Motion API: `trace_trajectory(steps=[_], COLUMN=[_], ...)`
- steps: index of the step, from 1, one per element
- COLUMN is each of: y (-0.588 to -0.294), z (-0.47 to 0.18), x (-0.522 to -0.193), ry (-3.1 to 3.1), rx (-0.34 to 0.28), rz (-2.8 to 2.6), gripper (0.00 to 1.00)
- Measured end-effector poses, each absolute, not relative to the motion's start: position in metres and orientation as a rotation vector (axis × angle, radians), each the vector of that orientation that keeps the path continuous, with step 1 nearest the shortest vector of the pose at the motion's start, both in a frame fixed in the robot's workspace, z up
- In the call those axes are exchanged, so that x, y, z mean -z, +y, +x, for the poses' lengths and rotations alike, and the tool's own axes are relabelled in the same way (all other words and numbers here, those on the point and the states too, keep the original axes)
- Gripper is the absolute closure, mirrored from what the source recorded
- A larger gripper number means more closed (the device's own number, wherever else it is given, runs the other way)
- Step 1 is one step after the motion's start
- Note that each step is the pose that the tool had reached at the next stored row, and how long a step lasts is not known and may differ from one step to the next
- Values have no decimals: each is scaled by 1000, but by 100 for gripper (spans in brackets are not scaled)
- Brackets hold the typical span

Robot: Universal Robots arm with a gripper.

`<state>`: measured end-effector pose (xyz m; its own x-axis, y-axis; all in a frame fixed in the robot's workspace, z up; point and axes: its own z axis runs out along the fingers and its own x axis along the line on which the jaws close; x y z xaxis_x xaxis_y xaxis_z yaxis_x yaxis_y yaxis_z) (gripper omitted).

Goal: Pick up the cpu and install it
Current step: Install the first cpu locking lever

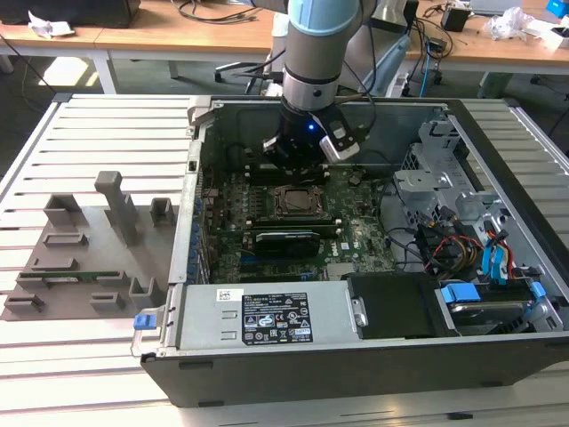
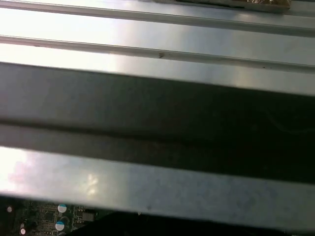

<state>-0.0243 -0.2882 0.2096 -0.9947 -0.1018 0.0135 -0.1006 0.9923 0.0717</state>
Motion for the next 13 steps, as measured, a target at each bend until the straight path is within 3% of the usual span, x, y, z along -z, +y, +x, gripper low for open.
trace_trajectory(steps=[13], y=[-289], z=[-12], x=[-204], ry=[-3118], rx=[108], rz=[155], gripper=[89])
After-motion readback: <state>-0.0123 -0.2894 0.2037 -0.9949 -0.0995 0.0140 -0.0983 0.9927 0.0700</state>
